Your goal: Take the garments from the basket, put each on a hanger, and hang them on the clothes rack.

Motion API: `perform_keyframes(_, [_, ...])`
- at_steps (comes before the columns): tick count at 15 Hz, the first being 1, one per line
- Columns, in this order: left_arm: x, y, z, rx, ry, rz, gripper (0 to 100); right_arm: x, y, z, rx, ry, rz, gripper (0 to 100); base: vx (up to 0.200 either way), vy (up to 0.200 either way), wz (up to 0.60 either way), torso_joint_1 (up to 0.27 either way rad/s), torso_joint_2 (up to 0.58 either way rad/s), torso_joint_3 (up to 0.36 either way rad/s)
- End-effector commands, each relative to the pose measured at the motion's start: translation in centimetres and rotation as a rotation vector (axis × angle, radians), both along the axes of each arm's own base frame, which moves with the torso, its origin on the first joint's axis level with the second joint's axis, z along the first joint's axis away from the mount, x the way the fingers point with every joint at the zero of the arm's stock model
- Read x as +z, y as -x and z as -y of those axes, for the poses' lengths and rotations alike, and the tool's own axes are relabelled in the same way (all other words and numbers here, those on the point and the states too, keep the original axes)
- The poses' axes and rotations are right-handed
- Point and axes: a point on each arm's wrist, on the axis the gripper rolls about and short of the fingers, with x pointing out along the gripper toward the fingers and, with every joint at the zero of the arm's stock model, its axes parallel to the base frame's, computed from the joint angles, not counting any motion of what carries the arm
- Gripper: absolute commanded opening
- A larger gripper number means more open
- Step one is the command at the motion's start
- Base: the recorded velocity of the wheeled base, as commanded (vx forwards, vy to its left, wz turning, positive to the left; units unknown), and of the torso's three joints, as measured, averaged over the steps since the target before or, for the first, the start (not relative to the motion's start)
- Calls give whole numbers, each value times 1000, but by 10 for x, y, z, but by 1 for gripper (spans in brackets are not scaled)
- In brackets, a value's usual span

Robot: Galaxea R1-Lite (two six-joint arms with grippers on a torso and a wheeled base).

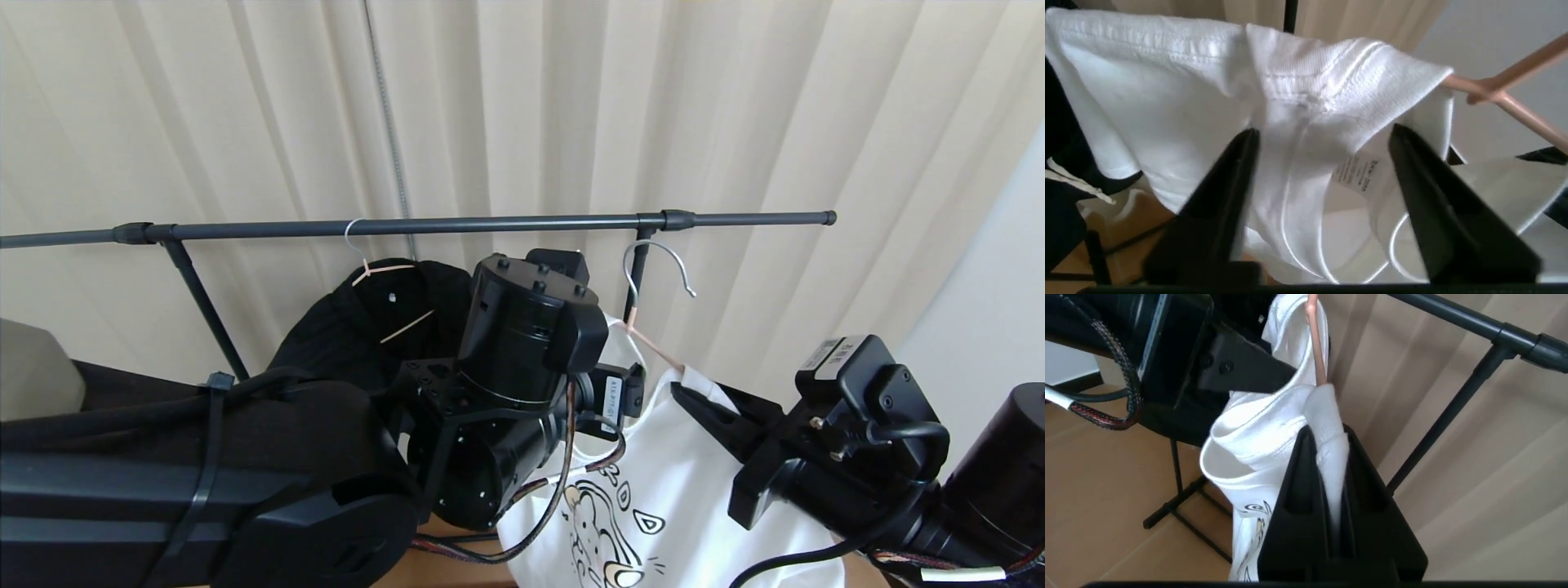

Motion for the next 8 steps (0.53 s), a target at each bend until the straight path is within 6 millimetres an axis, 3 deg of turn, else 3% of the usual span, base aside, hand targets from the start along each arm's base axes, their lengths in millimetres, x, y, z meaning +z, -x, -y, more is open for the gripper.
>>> perform_keyframes(1, [3, 6, -7, -4, -2, 4, 100, -1, 0, 0, -1, 2, -2, 0, 0, 0, 0, 0, 0, 0])
perform_keyframes(4, [11, 14, -20, -3, 1, 14, 100, -1, -1, 0, 14, 3, -5, 0, 0, 0, 0, 0, 0, 0])
perform_keyframes(8, [28, 29, -56, 11, 15, 48, 100, 1, -7, 11, 52, -8, -2, 0, 0, 0, 0, 0, 0, 0])
